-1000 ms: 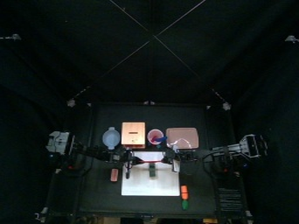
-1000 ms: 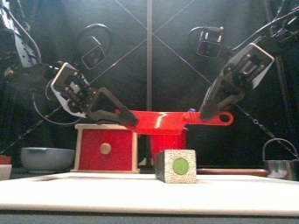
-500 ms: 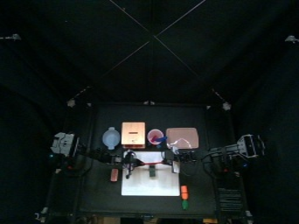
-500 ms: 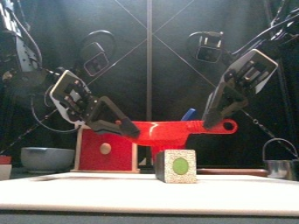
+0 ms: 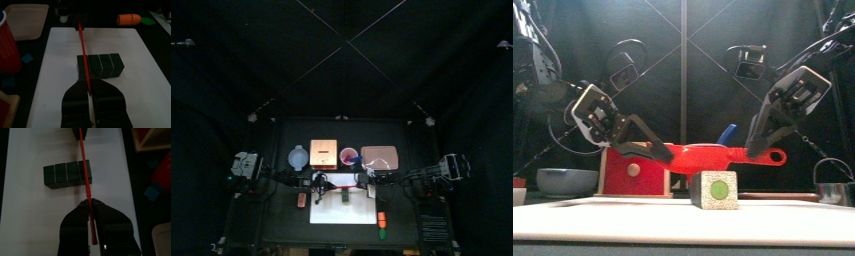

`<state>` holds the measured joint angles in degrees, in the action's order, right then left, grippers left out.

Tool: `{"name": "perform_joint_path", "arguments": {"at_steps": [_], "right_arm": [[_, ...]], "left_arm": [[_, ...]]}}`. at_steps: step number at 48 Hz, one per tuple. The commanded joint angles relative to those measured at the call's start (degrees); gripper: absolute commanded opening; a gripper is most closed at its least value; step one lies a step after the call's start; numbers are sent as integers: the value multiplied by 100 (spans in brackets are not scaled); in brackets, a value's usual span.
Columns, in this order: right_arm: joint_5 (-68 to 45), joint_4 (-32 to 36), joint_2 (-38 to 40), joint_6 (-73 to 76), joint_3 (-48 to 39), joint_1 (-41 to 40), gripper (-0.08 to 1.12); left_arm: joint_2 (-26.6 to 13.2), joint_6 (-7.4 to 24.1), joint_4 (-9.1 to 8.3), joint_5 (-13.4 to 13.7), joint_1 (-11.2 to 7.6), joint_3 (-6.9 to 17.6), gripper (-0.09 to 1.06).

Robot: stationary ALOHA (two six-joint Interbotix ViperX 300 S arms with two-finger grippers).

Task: Cut the sushi into 4 pieces with the knife
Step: Cut the sushi into 4 pieces

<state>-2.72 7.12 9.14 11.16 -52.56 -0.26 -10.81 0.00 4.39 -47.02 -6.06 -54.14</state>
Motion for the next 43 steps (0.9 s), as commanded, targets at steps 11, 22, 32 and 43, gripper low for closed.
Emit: {"name": "perform_joint_path", "arguments": {"at_steps": [11,22,32,43], "right_arm": [[-44,-18,18,9,185,-88,9],[-53,-88,-88,9,193,-18,9],[-53,-105,-211,0,237,0,9],[-44,-105,-316,9,316,97,9]], "left_arm": [[-185,-9,18,-114,-97,299,21],[-360,-18,26,-114,-132,369,21],[-431,-18,97,-88,-158,378,21],[-448,-18,167,123,-220,378,21]]}}
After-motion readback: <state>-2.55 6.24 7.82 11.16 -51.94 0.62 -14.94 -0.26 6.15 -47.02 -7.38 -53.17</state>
